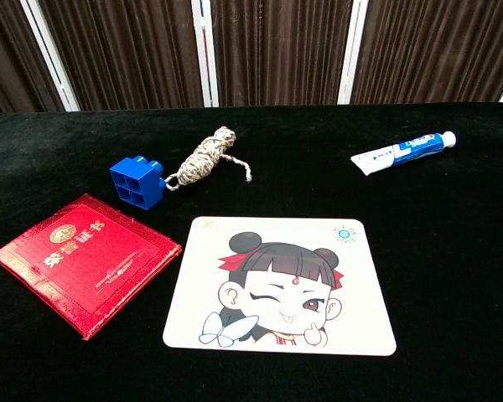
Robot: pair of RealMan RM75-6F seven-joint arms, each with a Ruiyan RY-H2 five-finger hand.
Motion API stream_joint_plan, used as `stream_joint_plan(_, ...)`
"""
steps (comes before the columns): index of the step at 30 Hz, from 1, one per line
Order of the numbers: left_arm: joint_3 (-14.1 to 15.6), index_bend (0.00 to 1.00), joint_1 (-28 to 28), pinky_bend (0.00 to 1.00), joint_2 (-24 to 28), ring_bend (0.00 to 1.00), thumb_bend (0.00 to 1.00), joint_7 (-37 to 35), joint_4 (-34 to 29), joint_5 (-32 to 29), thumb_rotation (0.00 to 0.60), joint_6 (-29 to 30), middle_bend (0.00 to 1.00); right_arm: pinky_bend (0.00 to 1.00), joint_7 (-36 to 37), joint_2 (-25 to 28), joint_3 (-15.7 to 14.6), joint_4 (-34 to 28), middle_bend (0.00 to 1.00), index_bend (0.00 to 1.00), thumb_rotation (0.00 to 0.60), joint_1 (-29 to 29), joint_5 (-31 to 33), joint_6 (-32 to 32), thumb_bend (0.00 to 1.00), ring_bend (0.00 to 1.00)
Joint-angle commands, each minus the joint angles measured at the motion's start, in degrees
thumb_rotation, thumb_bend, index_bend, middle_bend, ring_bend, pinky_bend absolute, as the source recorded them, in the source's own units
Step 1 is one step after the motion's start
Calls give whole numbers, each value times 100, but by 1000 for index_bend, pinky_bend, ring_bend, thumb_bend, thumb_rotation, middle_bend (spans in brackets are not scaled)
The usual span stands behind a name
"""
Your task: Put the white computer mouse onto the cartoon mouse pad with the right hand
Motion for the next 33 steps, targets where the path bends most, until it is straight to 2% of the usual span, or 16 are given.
stream_joint_plan(1, 1, 132, 0, 0, 0, 0, 119, -2, 4, 1, 600, 3, 0, 0, 15, -101, -45, 133, 0, 129, 600, 37, 12, -59, 63, 0)
stream_joint_plan(14, 6, 133, -7, 0, 0, 0, 119, 33, -9, -14, 600, 4, 0, 0, 94, -323, -141, 584, 35, 227, 600, 79, 58, -176, 65, 0)
stream_joint_plan(33, 18, 144, -11, 0, -2, 0, 121, 82, -20, -14, 600, 16, 0, 0, 604, -633, -256, 1299, 54, 277, 600, 71, 13, -184, 66, 0)
